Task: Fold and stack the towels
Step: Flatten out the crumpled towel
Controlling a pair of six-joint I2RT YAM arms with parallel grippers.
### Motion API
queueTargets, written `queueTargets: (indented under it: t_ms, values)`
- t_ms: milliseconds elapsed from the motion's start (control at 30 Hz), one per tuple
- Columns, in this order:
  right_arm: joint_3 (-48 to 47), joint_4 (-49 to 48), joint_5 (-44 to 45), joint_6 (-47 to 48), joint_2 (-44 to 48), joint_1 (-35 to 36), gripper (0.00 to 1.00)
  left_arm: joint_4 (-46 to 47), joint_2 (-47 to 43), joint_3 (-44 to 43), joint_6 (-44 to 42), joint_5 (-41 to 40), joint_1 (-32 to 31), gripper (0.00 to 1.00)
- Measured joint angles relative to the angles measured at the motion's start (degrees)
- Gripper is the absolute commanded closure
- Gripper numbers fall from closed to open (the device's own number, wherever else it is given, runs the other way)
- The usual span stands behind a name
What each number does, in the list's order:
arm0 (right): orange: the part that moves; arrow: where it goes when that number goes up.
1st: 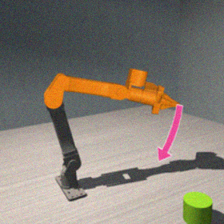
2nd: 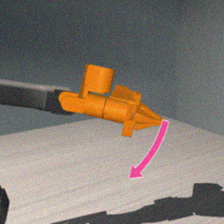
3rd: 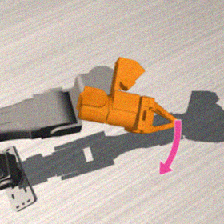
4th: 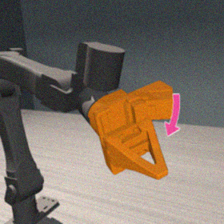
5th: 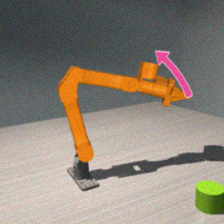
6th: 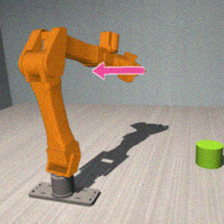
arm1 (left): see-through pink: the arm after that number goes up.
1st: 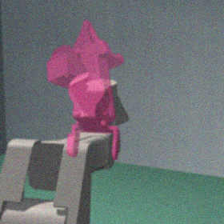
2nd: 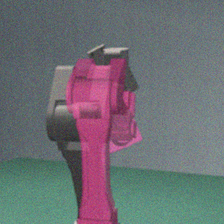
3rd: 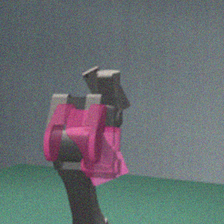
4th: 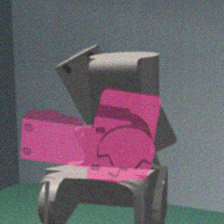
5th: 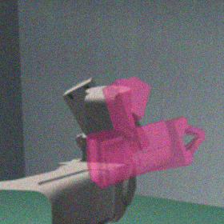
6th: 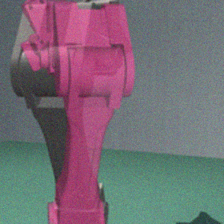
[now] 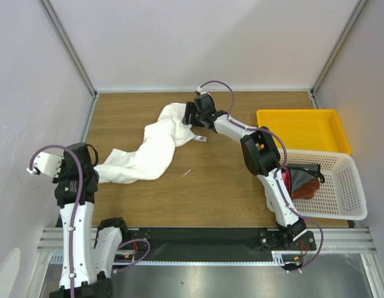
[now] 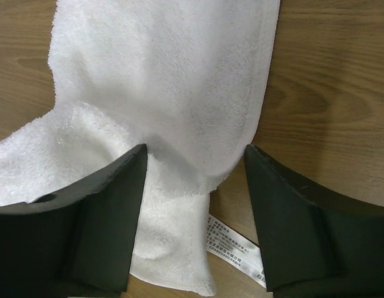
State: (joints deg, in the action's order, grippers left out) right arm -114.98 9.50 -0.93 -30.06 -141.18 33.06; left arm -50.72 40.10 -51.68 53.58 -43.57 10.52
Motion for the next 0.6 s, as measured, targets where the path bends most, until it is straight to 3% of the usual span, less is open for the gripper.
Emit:
queueTargets:
  t_ms: [33,100,133,167,433,600]
  values:
    - [0.0,-0.1,0.0,-0.1,-0.1,0.0,0.57,0.3,0.0,0.0,-0.2,0.2,0.1,1.0]
    - [0.0,-0.3,-0.3,-0.2,-0.3,0.1,0.75,0.9,0.0,0.0,-0.7,0.4,0.3,1.0]
    - [0.0,-0.5,-0.5,-0.4,-0.4,0.1,0.93,1.2,0.0,0.0,-0.9,0.5,0.3,1.0]
    - [0.0,-0.7,-0.7,-0.2,-0.5,0.1,1.0,1.6,0.0,0.0,-1.3,0.7,0.4,0.99]
    - [3.1,-1.4,-0.4,0.7,2.4,-0.5,1.0,5.2,0.2,-0.3,-5.1,2.6,1.1,1.0]
    - [12.0,-1.7,3.2,4.9,14.2,-1.2,1.0,7.9,1.0,-3.5,-7.7,4.0,1.1,1.0]
